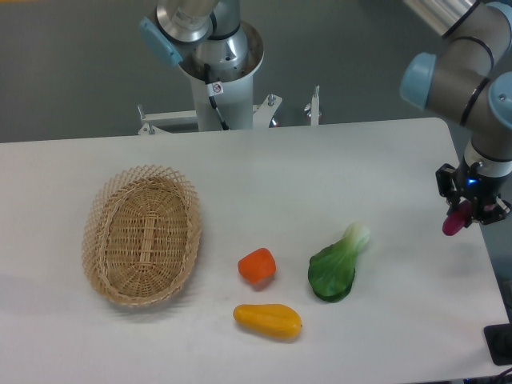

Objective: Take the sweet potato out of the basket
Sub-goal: 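Carry the held sweet potato past the bok choy toward the table edge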

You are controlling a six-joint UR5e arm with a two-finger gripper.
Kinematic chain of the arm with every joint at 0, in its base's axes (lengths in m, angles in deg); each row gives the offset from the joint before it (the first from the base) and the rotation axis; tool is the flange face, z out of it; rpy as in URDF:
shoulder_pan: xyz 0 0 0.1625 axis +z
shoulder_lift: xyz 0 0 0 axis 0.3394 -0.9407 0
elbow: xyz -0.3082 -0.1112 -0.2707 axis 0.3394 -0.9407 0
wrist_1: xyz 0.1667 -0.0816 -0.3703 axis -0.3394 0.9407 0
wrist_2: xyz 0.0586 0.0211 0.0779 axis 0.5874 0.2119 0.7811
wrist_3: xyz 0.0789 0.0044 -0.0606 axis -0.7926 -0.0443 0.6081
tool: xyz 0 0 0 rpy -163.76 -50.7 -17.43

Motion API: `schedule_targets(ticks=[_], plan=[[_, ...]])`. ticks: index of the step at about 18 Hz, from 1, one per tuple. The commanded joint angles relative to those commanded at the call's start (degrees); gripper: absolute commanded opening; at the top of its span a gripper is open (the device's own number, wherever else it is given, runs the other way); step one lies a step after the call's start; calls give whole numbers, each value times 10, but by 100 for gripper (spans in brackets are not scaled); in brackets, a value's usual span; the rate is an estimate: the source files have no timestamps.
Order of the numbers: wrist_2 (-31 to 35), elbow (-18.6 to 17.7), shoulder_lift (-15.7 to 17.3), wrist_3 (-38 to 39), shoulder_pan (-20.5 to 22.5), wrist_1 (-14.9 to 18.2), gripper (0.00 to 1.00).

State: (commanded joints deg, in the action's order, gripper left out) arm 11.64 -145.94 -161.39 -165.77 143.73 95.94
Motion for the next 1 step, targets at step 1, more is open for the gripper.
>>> schedule_targets(ticks=[1], plan=[[0,0,0,0,0,0,22]])
